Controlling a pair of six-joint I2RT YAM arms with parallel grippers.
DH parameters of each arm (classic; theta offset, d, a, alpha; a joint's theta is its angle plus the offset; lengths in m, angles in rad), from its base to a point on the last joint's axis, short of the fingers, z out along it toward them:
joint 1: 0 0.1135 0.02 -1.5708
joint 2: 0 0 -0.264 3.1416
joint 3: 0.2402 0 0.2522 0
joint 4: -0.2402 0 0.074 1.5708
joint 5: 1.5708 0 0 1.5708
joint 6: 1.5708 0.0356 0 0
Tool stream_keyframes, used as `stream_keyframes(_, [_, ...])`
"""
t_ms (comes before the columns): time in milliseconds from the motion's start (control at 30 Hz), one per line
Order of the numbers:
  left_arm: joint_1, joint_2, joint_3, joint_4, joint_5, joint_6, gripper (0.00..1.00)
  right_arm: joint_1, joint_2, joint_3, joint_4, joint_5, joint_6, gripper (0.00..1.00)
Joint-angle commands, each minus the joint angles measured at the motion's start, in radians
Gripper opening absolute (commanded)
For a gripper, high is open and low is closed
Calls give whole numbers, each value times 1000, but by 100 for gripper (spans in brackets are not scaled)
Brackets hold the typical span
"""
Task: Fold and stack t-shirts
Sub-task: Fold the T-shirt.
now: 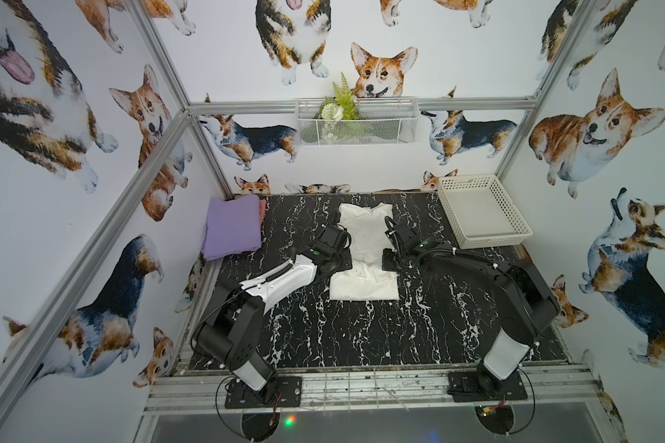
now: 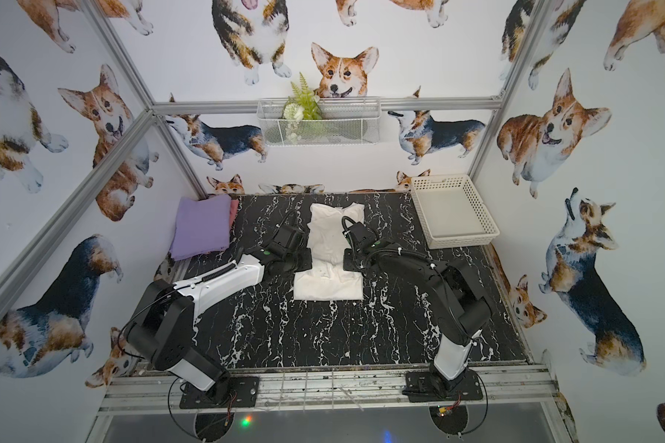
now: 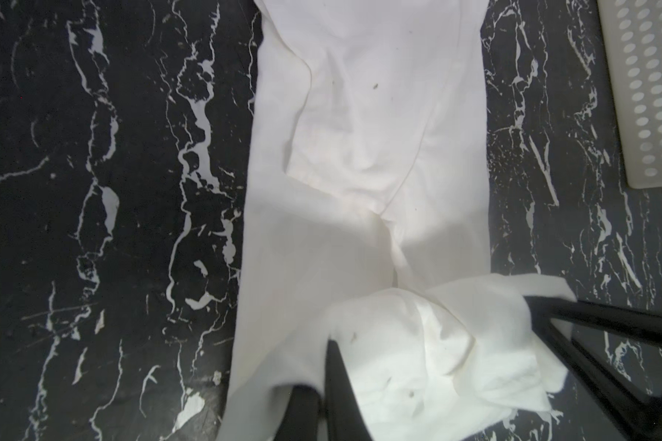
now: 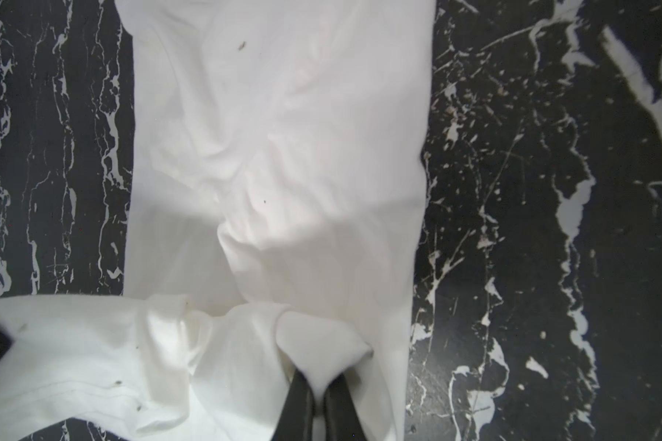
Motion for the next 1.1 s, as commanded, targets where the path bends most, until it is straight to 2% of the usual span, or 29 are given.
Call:
stream_keyframes(0, [35,65,53,73,48,45,0,-9,36,43,-6,-16,-42,0])
stream_keyframes(367, [64,212,121,137,113,56,0,-32,105,108,-37,28,-51,0])
stream_keyframes(400, [65,215,123,140,110,55,9,-33,111,117,-46,39,-50,0])
stream_keyframes(433, [70,218,119,151,116,56,44,-33,118,126,-60,50,-48,12])
stream_keyframes(467, [73,216,113,159,112,52,69,-33,123,136,-71,54,-52,29])
stream_keyframes(500, [75,208,106,159,99,47,79,-32,120,140,-84,61,-56,45])
stream_keyframes(533, [75,194,102,148,78,46,92,-30,109,133,-83,72,-56,51])
stream_keyframes(567, [75,177,98,136,63,46,99,-26,88,117,-71,85,-58,56])
stream_keyframes(633, [76,112,80,109,29,58,100,3,23,80,-50,153,-74,62])
stream_keyframes(733, [75,-22,13,102,1,58,100,82,-67,34,-23,231,-97,62])
stream_keyframes(867, [64,-137,-71,48,2,40,100,142,-65,11,17,99,-66,62])
stream_keyframes(1067, [55,-268,-233,61,-11,13,100,207,62,31,68,17,-17,62])
